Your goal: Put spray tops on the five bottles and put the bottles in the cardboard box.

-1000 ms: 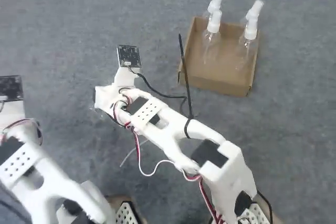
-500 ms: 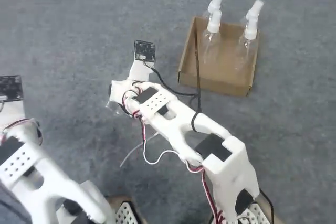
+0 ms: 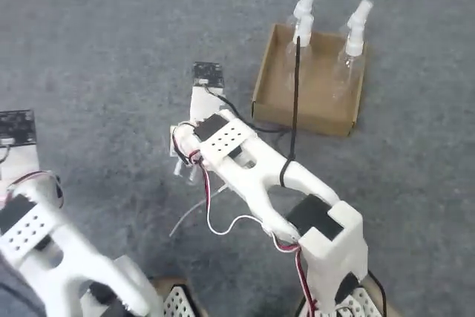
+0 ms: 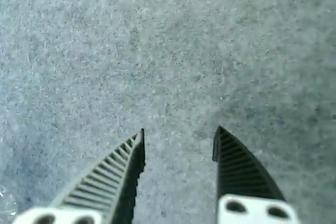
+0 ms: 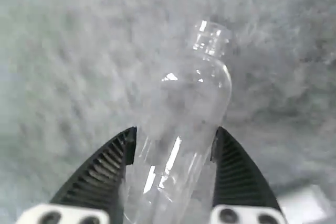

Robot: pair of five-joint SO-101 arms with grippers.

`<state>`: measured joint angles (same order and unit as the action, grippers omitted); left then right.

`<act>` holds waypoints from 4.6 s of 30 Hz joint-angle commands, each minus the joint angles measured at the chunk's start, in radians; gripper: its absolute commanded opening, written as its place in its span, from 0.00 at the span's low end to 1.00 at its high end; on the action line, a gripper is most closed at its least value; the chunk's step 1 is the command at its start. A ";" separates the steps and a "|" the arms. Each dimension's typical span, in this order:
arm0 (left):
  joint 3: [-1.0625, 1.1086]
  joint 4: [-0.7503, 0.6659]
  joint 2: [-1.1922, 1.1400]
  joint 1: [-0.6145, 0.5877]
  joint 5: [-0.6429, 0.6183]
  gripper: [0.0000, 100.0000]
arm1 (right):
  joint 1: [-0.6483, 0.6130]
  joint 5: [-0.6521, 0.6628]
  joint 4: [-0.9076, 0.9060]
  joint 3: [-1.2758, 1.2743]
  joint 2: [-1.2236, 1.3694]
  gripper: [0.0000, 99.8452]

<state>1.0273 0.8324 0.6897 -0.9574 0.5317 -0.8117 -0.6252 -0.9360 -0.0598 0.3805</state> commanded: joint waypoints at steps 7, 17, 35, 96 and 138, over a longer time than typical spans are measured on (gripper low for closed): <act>0.001 0.091 0.005 0.094 0.006 0.20 | 0.008 0.278 -0.150 -0.015 -0.013 0.05; 0.001 0.334 0.006 0.450 -0.207 0.20 | 0.012 0.479 -0.208 -0.015 -0.140 0.01; 0.081 0.308 0.006 0.779 -0.318 0.20 | 0.016 0.684 -0.489 -0.020 -0.526 0.01; 0.176 0.141 -0.002 0.776 -0.318 0.20 | -0.170 0.887 -0.426 -0.655 -1.007 0.18; -0.022 0.242 -0.002 0.319 -0.298 0.23 | 0.328 0.888 -0.257 -0.885 -1.021 0.02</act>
<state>1.0119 1.0717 0.6897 -0.6828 0.2294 -0.6981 0.2493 -1.0955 -1.0879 -0.6153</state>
